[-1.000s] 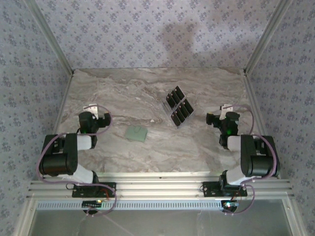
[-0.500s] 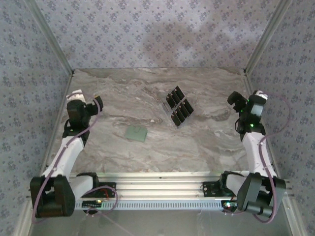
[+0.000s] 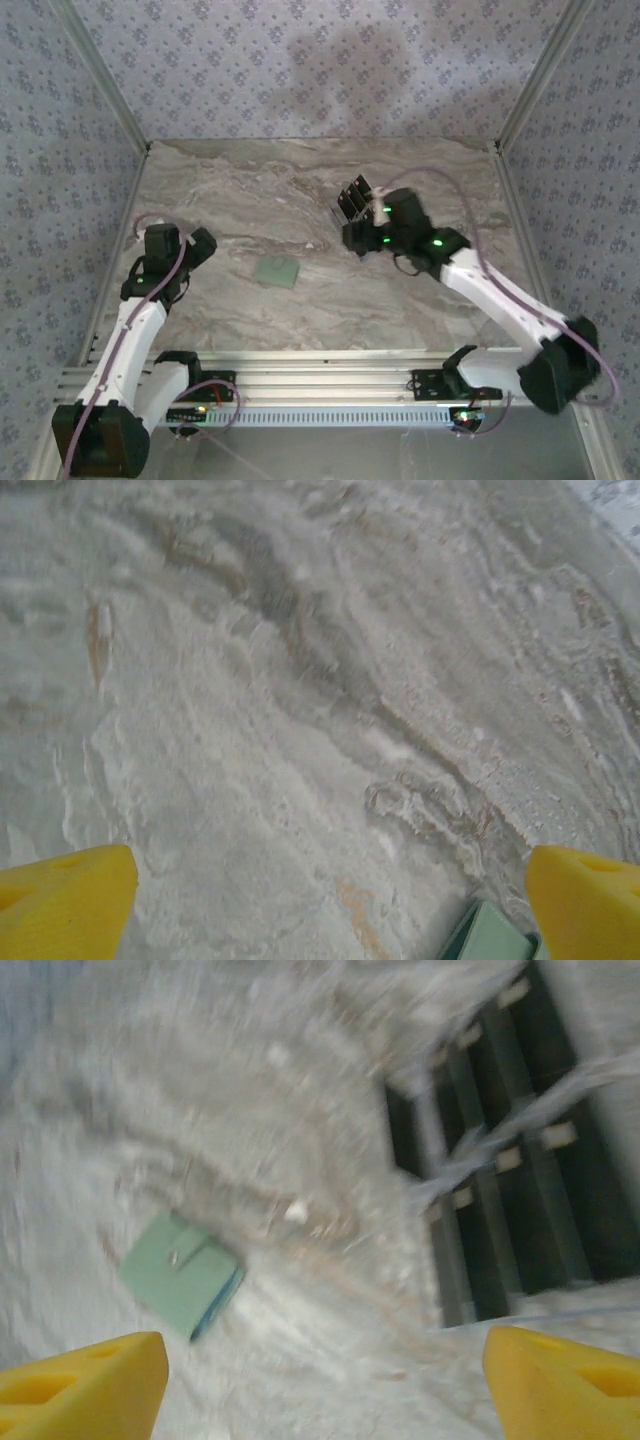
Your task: Put the credit cards into the card holder
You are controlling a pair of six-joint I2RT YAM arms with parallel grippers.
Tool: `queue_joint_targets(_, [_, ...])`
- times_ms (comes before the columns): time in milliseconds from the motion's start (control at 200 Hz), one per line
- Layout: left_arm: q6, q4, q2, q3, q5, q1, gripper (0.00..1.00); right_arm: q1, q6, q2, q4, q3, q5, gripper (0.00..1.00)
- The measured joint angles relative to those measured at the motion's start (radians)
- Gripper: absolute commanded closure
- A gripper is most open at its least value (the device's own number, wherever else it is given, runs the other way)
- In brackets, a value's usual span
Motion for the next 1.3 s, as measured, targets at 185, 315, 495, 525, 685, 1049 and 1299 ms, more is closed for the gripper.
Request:
queue_joint_targets(185, [-0.066, -0.056, 0.107, 0.039, 0.002, 0.000, 0.00, 0.174, -0.095, 0.352, -0.089, 0.265, 0.037, 0.25])
queue_joint_targets(315, [-0.074, -0.084, 0.208, 0.137, 0.006, 0.009, 0.00, 0.227, -0.167, 0.551, -0.147, 0.449, 0.050, 0.28])
queue_joint_targets(495, [-0.095, -0.076, 0.288, 0.198, 0.060, 0.089, 0.00, 0.262, -0.247, 0.758, -0.235, 0.647, 0.069, 0.34])
queue_joint_targets(525, [-0.099, -0.076, 0.299, 0.198, 0.071, 0.105, 0.00, 0.266, -0.257, 0.787, -0.247, 0.675, 0.073, 0.34])
queue_joint_targets(685, [-0.117, -0.075, 0.353, 0.198, 0.130, 0.154, 0.00, 0.280, -0.309, 0.920, -0.311, 0.809, 0.095, 0.38])
queue_joint_targets(1049, [-0.118, -0.048, 0.365, 0.198, 0.186, 0.169, 0.00, 0.298, -0.373, 1.053, -0.389, 0.962, 0.130, 0.41])
queue_joint_targets(1299, [-0.122, -0.033, 0.378, 0.198, 0.203, 0.169, 0.00, 0.314, -0.395, 1.069, -0.415, 0.982, 0.135, 0.43])
